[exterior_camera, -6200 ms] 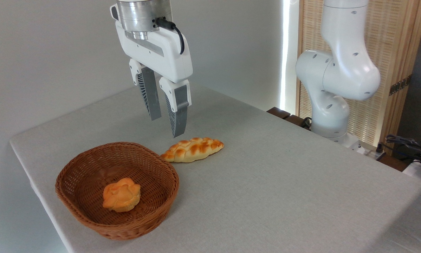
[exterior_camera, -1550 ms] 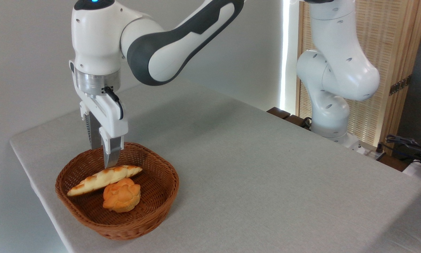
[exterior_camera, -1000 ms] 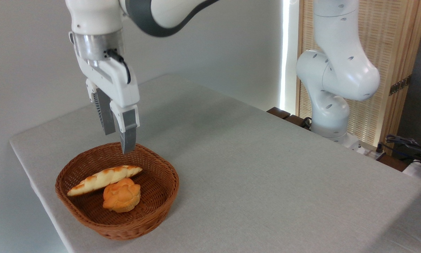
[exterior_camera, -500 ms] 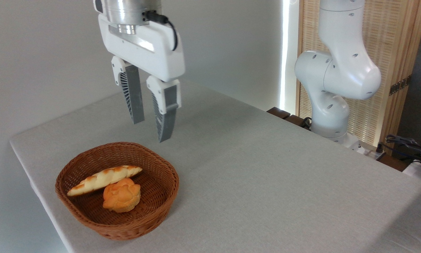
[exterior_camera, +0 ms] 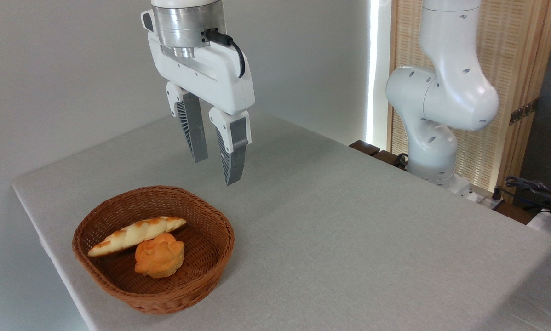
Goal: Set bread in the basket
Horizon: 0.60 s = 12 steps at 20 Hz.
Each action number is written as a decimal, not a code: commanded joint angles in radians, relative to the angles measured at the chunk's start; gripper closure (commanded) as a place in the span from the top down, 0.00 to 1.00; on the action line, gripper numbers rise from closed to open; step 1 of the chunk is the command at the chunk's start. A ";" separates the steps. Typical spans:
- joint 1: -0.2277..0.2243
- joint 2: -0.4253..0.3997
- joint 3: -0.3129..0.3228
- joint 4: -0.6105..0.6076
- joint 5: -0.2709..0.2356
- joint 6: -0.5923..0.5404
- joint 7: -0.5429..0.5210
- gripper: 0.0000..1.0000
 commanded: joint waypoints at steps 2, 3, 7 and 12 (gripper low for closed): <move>-0.002 -0.023 0.007 -0.016 0.011 -0.017 0.007 1.00; -0.002 -0.023 0.007 -0.015 0.011 -0.020 0.004 1.00; -0.004 -0.023 0.007 -0.010 0.037 -0.037 -0.008 1.00; -0.004 -0.023 0.007 -0.004 0.041 -0.037 -0.034 1.00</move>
